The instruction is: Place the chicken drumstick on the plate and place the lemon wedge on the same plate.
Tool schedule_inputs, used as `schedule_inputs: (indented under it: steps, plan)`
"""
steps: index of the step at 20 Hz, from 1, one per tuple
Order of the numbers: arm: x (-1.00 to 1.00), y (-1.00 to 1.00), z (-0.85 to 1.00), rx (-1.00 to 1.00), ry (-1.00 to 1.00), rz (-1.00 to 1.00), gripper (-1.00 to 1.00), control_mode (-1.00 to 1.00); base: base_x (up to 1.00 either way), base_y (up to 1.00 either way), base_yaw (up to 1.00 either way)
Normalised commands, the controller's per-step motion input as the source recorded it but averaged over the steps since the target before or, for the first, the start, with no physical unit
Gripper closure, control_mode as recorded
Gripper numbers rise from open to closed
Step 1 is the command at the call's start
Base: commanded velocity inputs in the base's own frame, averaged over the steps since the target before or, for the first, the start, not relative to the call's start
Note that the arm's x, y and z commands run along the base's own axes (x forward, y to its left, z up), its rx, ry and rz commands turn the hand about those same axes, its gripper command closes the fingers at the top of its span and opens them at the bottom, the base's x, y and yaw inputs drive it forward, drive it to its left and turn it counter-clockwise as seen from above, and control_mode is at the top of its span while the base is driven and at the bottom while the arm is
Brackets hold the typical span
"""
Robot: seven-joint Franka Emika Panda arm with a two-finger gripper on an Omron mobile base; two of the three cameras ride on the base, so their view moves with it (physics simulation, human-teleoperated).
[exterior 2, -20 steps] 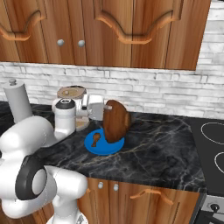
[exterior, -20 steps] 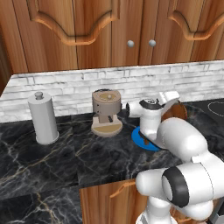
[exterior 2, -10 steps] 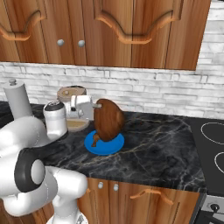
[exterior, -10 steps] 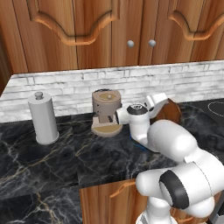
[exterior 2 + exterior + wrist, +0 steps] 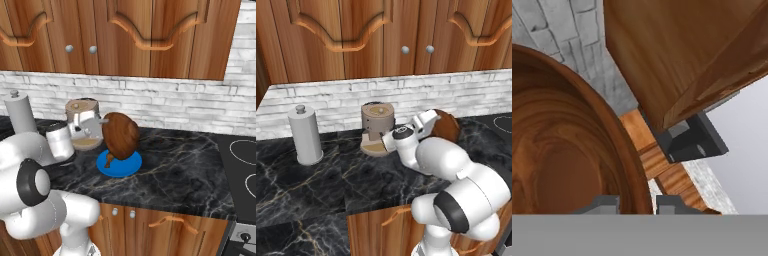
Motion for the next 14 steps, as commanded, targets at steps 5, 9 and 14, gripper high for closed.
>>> schedule_inputs:
  steps: [5,9,14]
  plan:
    - [0.0,0.23,-0.09,-0.16,-0.01,0.04,1.0,-1.0,0.0,0.0,0.0]
    - [0.02,-0.03,0.03,-0.08,0.0,0.01,1.0,-1.0,0.0,0.0,0.0]
    - [-0.04,-0.22,0.09,0.06,0.01,0.0,1.0,-1.0,0.0,0.0,0.0]
